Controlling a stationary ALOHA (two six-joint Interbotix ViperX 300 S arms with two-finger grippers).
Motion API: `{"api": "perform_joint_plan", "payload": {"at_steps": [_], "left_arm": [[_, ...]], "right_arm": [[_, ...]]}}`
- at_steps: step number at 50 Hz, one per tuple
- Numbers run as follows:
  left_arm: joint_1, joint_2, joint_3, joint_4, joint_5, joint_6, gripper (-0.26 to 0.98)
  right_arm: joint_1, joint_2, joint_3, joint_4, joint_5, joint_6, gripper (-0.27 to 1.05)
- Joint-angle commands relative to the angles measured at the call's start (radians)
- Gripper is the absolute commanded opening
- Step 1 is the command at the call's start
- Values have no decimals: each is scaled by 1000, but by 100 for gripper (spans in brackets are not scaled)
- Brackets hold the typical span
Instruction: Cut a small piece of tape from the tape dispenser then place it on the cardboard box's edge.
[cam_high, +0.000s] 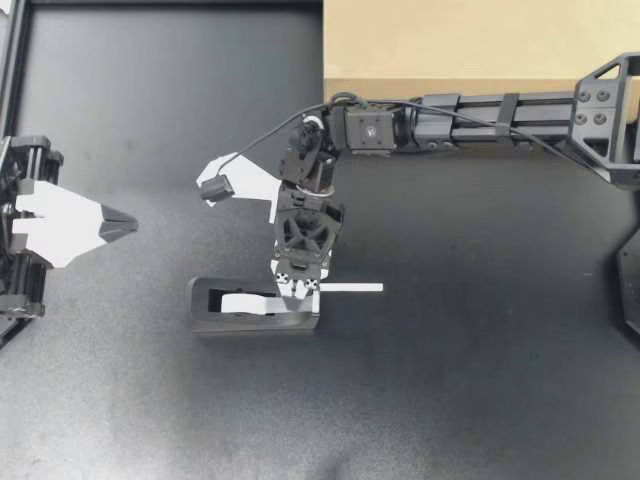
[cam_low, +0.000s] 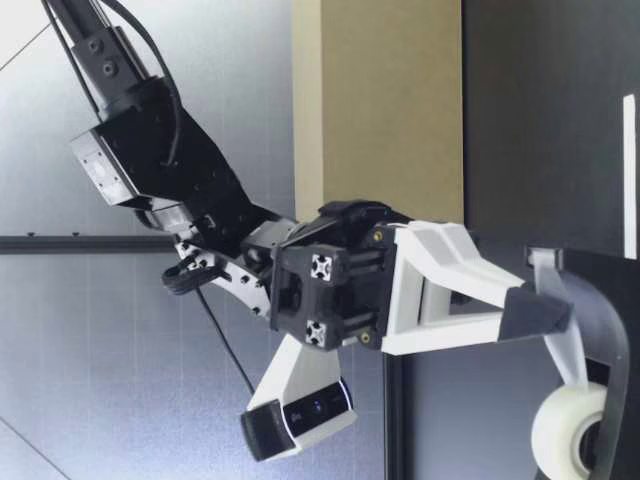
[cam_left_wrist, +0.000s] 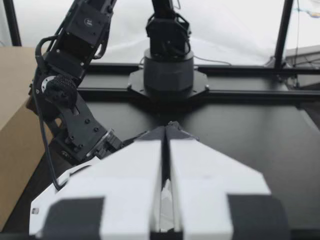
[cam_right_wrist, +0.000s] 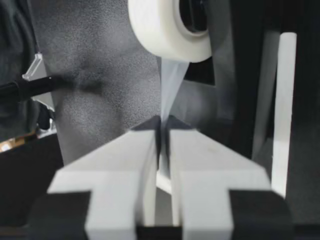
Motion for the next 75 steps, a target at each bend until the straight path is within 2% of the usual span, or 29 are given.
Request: {"api": "perform_joint_plan", "payload": {"at_steps": [1,21,51,75], "left_arm": [[2,6,-23,-2,-9,-2,-12],[3,6,-25,-2,-9,3,-12],[2,6,-28,-2,-9,5,-12],[2,6,-32,-2,-9,8,-12]], "right_arm": [[2,-49,-23,6,-2,2,3],[12,-98,-11,18,15,18,3],[-21,-222,186,14,-34,14,2],[-32,-256,255,14,-49,5,2]]}}
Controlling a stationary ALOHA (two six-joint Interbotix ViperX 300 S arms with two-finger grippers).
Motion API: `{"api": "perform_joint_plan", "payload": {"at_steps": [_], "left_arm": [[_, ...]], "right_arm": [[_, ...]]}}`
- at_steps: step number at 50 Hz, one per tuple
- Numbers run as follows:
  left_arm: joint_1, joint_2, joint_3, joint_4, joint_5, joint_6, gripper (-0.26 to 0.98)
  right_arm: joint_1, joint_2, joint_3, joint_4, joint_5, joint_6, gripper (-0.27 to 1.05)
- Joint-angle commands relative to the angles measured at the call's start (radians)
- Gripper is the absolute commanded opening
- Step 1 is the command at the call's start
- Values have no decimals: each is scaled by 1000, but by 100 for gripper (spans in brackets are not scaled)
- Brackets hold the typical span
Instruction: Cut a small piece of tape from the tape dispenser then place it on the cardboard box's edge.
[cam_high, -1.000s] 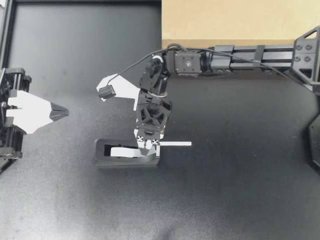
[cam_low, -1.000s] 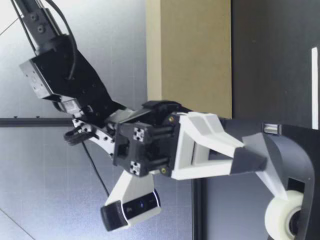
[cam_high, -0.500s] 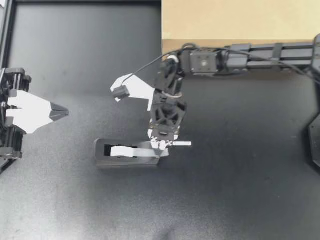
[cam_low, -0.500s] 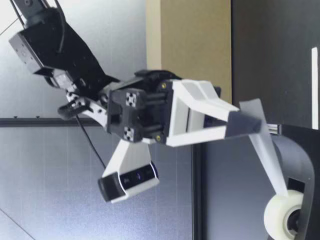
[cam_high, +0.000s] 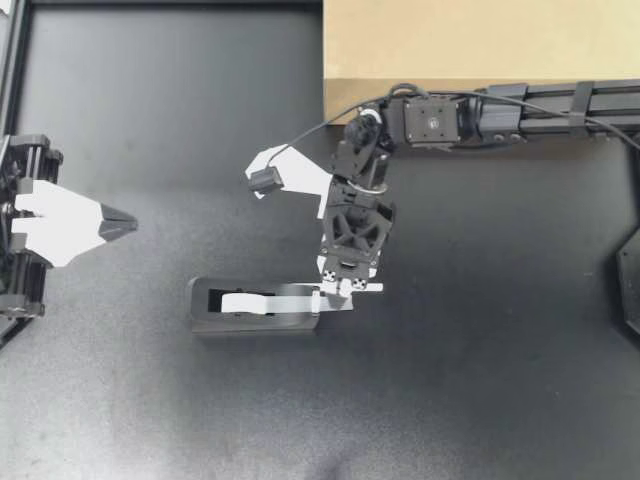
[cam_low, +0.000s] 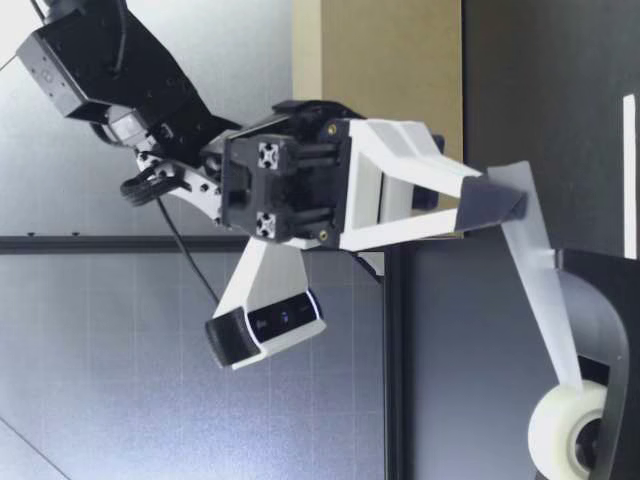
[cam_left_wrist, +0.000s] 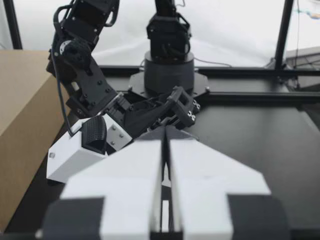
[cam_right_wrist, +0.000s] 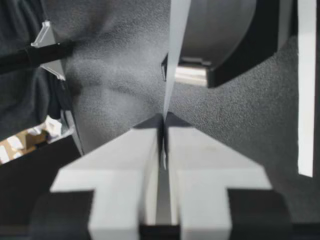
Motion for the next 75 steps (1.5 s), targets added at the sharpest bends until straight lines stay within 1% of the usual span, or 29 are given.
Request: {"api": "perform_joint_plan", "payload": {"at_steps": [1,12,23,40,47,52,56,66,75], "left_arm": [[3,6,-26,-2,-9,2,-12],[2,6,-26,-2,-9,2,-12],[2,6,-23,-2,-9,0,-12],[2,5,-26,-2,-9,0,-12],[3,5,-29,-3,-9,0,-12],[3,6,-28,-2,-9,0,-12],[2,11,-23,-2,-9,-3,-12],[3,66,-34,-23,-9,-11,-12],[6,156,-69,-38,-11,-11,-10]], "right_arm": [[-9,-58,-5,3,3,-3,2],[-11,-57,8,3,-9,-5,2],[-11,-46,37,3,-40,-5,-4],[-17,-6,123,-8,-160,-29,-6],[-23,-21,161,-9,-207,-29,-8],[-25,-71,173,-12,-216,-28,-8],[-25,-143,178,-32,-215,-20,-8],[-20,-336,183,-146,-229,-14,-8],[9,-440,198,-253,-265,25,-8]]}}
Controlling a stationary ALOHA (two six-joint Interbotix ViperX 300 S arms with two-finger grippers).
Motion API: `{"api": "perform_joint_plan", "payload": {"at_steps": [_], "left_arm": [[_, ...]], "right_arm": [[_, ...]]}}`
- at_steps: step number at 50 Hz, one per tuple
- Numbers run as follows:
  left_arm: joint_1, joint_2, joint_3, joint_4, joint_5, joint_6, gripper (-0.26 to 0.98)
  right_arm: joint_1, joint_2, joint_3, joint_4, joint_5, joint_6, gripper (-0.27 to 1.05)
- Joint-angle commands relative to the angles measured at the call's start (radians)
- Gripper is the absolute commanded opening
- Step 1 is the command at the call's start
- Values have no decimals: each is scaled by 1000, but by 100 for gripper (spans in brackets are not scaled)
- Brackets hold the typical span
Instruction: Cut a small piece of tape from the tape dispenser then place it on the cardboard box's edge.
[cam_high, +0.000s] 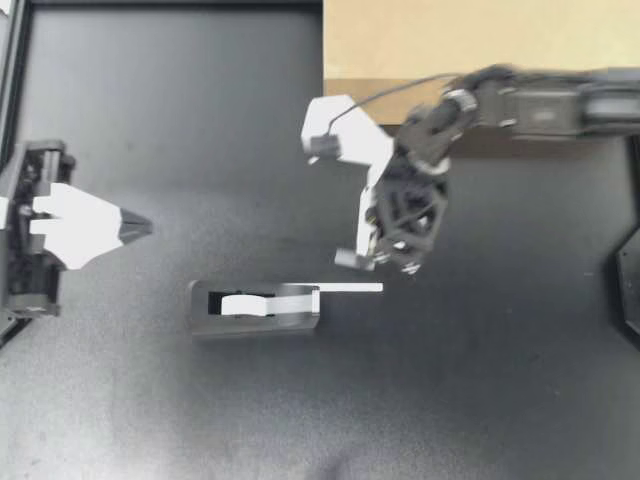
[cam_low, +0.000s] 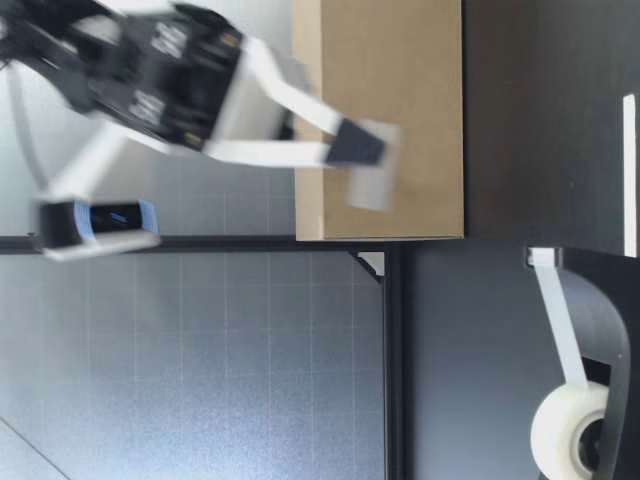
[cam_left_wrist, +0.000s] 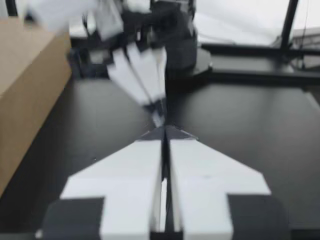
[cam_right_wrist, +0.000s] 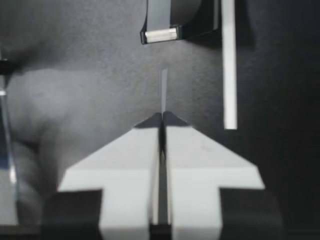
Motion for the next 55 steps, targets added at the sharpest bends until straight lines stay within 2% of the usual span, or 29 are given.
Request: {"api": "perform_joint_plan", "payload": {"at_steps": [1,8,13,24,30,55], "left_arm": [[5,44,-44,-8,-9,-2,-9],[5,103,-71,-25,-29,-2,-2],[5,140,-89,-31,-58,-2,8],[5,210,-114,-31,-127,-9,35],[5,265,-135,-31,-167,-9,43],[5,480,-249,-31,-268,-9,43]], "right_arm": [[25,-69,-6,-48,-21,18,-8],[61,-101,-20,-152,-49,80,-8],[86,-115,-43,-219,-51,124,-8],[118,-127,-106,-262,-55,141,-8],[130,-121,-149,-285,-60,143,-9],[137,-23,-290,-304,-55,141,-8]]}}
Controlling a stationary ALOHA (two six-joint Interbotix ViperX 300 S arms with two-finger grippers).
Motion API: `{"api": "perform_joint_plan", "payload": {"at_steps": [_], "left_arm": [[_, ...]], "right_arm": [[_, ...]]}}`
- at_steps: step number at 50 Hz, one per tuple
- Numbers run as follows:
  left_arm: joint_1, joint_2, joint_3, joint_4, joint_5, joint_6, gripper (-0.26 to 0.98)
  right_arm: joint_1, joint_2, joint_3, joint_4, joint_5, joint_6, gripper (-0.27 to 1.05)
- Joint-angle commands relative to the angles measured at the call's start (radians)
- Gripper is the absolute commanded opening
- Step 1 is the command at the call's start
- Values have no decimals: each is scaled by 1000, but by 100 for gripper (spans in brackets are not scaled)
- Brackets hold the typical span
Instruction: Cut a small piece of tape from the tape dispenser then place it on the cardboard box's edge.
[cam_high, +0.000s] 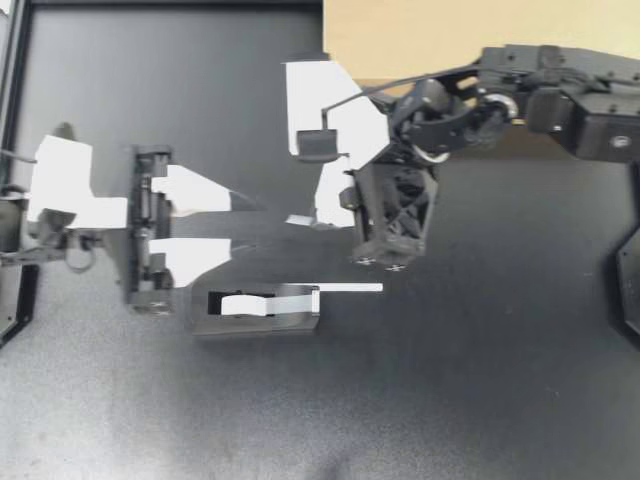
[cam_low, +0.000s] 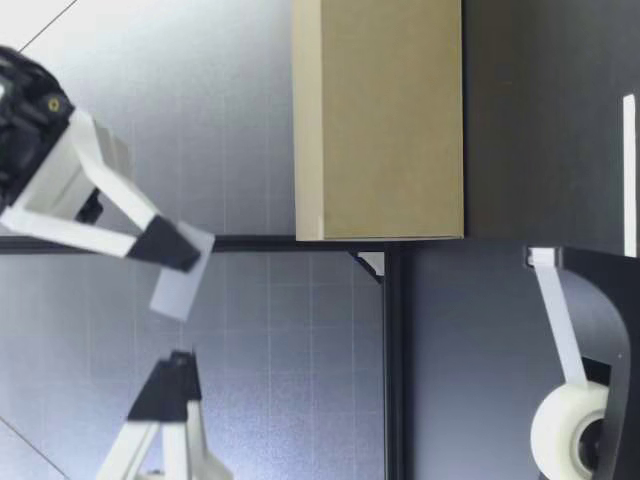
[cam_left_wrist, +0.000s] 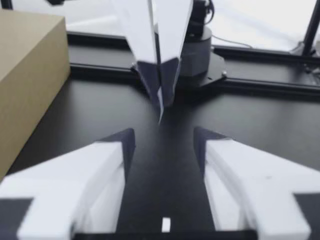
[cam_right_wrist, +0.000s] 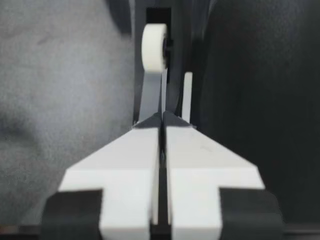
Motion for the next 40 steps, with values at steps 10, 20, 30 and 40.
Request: {"api": "perform_joint_plan", "payload": {"at_steps": [10,20,30,40], "left_arm": [[3,54,-67,-2,-14,3,43],[3,61,-74,0,-15,3,41],[3,61,-69,-2,-15,5,17],[3,61,-66,-2,-14,9,-6]], "right_arm": [[11,29,-80,3,32,0,-8],[11,38,-83,3,41,0,-8],[11,40,-84,3,41,0,-8],[11,38,-84,3,40,2,-8]]}}
